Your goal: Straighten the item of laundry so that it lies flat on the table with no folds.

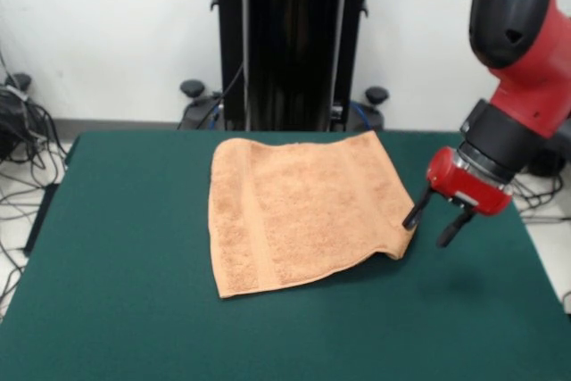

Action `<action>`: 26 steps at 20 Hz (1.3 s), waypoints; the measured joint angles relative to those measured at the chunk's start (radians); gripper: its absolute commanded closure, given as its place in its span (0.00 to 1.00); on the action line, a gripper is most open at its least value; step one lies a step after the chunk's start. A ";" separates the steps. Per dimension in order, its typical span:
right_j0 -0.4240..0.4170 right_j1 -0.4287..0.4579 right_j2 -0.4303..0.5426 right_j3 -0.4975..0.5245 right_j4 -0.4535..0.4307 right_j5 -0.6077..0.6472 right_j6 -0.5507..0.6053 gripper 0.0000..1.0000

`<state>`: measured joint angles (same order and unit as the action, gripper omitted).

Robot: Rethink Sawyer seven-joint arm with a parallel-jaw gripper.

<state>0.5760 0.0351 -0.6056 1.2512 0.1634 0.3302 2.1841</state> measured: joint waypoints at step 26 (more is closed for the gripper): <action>-0.026 -0.002 0.000 0.062 0.004 -0.072 0.000 0.00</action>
<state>0.5504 0.0327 -0.6055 1.3128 0.1671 0.2583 2.1841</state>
